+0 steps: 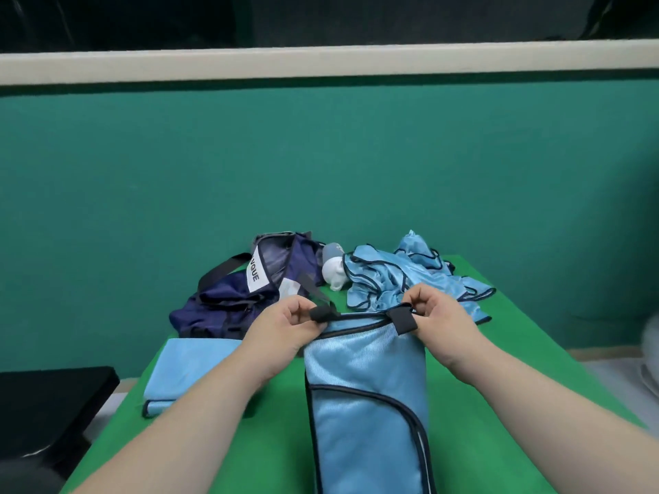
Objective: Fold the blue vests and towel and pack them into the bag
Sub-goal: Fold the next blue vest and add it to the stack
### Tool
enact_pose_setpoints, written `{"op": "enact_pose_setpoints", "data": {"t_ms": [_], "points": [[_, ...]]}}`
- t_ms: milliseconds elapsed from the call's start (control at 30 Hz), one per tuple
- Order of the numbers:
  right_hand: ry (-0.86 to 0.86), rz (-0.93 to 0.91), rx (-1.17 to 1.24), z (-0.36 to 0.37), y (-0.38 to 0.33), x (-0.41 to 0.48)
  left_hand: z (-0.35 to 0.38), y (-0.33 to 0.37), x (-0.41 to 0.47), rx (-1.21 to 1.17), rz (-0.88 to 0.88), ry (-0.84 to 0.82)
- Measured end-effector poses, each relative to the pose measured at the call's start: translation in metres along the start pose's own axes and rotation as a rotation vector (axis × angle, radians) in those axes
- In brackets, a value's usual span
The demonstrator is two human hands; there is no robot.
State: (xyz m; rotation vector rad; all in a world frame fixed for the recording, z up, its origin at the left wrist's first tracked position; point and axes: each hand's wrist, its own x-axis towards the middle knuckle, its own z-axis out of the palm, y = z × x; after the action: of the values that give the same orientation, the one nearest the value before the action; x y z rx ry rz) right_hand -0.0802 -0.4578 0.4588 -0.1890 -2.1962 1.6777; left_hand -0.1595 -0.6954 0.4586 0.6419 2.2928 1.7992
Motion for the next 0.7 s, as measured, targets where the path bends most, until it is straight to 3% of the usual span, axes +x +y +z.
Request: {"op": "enact_pose_setpoints", "data": {"t_ms": [333,467,600,700], "points": [[0.045,0.187,-0.136,0.015,0.117,0.120,0.037,-0.084,0.127,0.324,-0.165,0.086],[0.069,0.264,-0.352,0.013,0.161,0.133,0.057,-0.116,0.147,0.340,-0.222,0.111],[0.153,0.206,-0.383,0.002,0.183,0.126,0.069,-0.135,0.134,0.620,-0.008,0.148],[0.265,0.175,-0.323,-0.002,0.189,0.116,0.071,-0.142,0.126,0.816,0.069,0.070]]}}
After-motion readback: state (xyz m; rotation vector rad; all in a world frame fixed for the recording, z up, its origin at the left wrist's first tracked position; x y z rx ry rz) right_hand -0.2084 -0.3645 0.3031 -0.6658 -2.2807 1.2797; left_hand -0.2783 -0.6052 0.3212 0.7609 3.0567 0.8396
